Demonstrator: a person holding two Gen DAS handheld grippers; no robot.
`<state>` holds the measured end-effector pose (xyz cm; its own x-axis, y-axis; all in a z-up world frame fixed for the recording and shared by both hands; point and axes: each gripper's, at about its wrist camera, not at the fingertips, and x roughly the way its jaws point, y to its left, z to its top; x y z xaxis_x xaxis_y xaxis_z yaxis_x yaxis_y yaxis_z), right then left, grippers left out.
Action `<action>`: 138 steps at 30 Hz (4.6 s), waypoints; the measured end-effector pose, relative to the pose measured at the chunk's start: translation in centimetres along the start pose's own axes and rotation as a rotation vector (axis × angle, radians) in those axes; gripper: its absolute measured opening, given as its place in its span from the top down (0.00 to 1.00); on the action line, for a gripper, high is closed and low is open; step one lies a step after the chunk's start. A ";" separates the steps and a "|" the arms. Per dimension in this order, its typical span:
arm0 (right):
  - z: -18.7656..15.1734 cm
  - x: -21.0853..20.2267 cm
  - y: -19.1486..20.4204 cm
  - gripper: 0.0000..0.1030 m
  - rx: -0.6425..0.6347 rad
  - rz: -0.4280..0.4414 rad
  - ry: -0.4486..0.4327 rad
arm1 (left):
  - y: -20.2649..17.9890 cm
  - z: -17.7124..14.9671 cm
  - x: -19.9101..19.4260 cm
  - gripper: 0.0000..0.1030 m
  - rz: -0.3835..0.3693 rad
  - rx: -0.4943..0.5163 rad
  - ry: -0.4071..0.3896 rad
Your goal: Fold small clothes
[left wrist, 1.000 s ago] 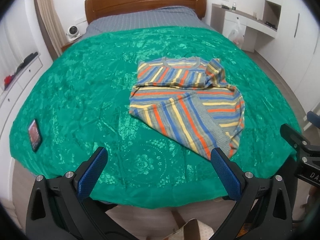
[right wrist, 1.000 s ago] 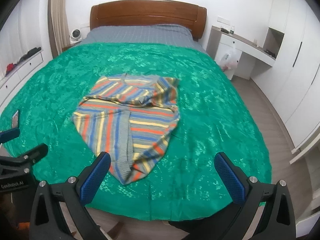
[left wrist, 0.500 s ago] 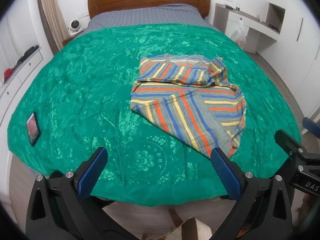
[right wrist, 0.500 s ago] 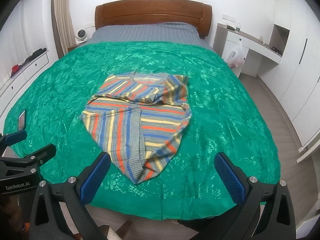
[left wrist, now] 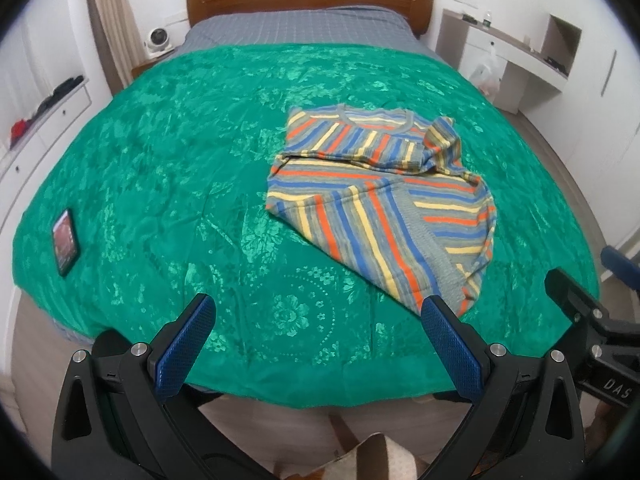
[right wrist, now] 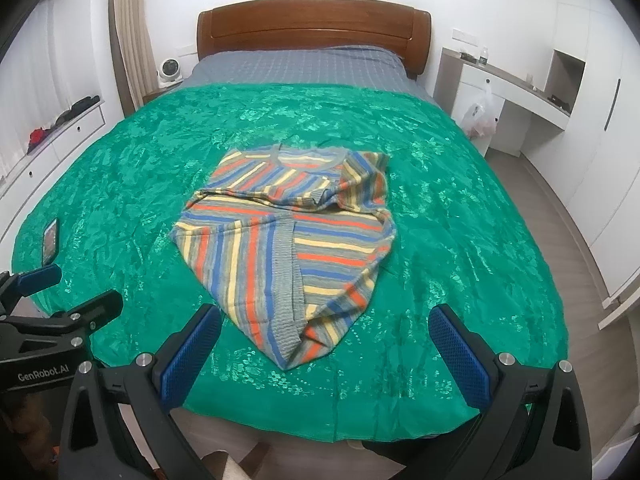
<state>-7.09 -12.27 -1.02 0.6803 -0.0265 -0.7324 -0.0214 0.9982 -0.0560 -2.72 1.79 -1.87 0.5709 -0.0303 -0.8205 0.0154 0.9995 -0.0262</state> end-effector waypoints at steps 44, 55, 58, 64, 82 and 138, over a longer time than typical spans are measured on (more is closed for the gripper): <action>1.8 -1.3 -4.2 0.01 0.001 0.062 -0.143 | 2.3 3.1 -1.6 0.00 -0.022 0.035 -0.087; 1.0 2.0 -1.3 0.01 -0.057 0.153 -0.092 | 2.4 1.8 0.1 0.00 -0.031 0.022 -0.052; 1.6 2.5 -0.2 0.01 -0.083 0.179 -0.126 | 2.4 1.4 0.2 0.00 -0.019 0.026 -0.057; 3.2 10.2 1.9 0.01 -0.152 0.312 -0.063 | 3.3 0.5 0.7 0.00 -0.006 0.016 -0.034; -7.0 9.7 15.1 0.34 -0.588 1.005 0.320 | 13.9 -2.7 5.6 0.00 0.116 -0.223 0.044; -9.1 10.7 -11.5 0.95 0.044 0.240 0.435 | 8.6 -9.8 12.3 0.99 -0.068 0.106 0.332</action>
<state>-6.20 -24.48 -14.42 0.2908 0.1936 -0.9370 -0.1028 0.9800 0.1706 -3.60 10.01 -17.73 0.2678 -0.0781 -0.9603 0.1389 0.9894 -0.0417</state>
